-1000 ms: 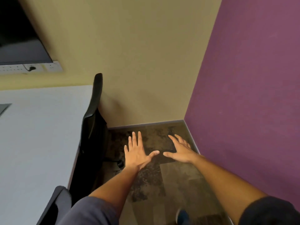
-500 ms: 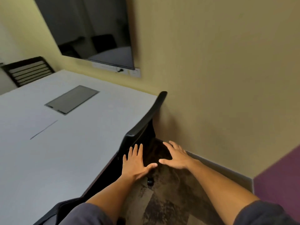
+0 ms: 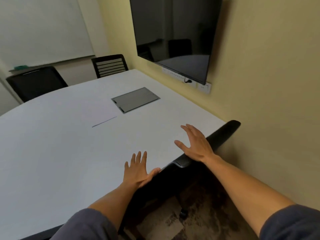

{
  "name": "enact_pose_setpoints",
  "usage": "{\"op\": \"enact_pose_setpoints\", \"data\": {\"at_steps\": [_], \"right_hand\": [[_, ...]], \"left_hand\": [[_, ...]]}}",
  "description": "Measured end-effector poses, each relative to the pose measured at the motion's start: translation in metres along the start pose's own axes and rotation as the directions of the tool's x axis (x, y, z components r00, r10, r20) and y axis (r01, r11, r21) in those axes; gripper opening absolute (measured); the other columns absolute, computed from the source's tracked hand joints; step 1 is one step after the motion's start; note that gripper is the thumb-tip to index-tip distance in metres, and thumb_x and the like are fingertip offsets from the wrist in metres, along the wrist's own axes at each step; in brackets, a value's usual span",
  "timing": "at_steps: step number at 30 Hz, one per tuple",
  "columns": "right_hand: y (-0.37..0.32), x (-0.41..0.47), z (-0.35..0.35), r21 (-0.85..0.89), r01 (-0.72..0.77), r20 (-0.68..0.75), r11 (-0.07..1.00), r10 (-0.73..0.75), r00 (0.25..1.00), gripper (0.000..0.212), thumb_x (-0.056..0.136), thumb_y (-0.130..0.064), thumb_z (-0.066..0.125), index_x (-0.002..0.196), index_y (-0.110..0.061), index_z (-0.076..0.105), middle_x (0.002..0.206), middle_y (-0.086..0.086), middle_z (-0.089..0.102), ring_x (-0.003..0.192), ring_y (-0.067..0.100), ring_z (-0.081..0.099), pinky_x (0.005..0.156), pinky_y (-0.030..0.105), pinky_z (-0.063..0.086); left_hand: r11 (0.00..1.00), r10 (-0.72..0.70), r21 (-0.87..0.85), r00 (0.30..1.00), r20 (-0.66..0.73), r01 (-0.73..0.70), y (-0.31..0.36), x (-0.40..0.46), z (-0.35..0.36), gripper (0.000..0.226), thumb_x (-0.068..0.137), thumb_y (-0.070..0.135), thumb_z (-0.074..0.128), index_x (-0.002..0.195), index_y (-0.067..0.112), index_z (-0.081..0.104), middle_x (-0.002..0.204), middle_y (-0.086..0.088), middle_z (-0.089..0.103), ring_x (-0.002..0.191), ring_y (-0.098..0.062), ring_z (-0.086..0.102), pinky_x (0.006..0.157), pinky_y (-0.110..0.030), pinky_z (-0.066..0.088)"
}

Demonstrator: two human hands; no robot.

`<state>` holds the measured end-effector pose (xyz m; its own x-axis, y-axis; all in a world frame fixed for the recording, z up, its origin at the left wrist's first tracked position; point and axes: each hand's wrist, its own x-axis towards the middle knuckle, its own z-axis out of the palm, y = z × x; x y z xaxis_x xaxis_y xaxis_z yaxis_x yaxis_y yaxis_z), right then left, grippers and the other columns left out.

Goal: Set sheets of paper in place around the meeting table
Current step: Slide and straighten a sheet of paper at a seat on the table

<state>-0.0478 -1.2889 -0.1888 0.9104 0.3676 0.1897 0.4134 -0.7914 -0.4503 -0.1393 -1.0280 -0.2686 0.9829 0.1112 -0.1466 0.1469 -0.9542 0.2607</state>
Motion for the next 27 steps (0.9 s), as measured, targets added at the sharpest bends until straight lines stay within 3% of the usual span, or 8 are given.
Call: {"op": "enact_pose_setpoints", "data": {"at_steps": [9,16,27], "right_hand": [[-0.045,0.101,0.054,0.035,0.051,0.171,0.998,-0.056,0.984,0.095,0.087,-0.075,0.046,0.160,-0.029,0.008,0.166,0.000,0.021,0.152,0.021,0.022,0.122,0.044,0.023],[-0.051,0.156,0.104,0.000,0.137,0.351,0.991,-0.129,0.928,0.094,0.086,-0.076,0.047,0.160,-0.031,0.009,0.166,0.001,0.022,0.152,0.023,0.022,0.121,0.045,0.024],[-0.051,0.245,0.156,0.029,0.298,0.512,0.954,-0.271,0.815,0.094,0.086,-0.078,0.045,0.160,-0.032,0.011,0.167,0.004,0.019,0.153,0.026,0.019,0.121,0.048,0.023]], "left_hand": [[0.992,-0.115,-0.061,0.991,-0.069,0.110,-0.046,0.065,-0.037,0.111,0.069,0.097,0.003,0.158,0.031,-0.001,0.168,-0.002,0.001,0.154,-0.028,0.001,0.122,-0.058,0.010],[0.969,-0.240,-0.079,0.968,-0.073,0.235,-0.080,0.096,-0.051,0.108,0.071,0.095,0.005,0.158,0.031,-0.004,0.168,-0.002,-0.002,0.154,-0.029,-0.001,0.122,-0.058,0.007],[0.901,-0.434,-0.070,0.895,-0.105,0.428,-0.088,0.139,-0.061,0.110,0.070,0.094,0.001,0.158,0.029,-0.006,0.168,-0.003,-0.005,0.154,-0.029,-0.009,0.123,-0.057,0.002]]}}
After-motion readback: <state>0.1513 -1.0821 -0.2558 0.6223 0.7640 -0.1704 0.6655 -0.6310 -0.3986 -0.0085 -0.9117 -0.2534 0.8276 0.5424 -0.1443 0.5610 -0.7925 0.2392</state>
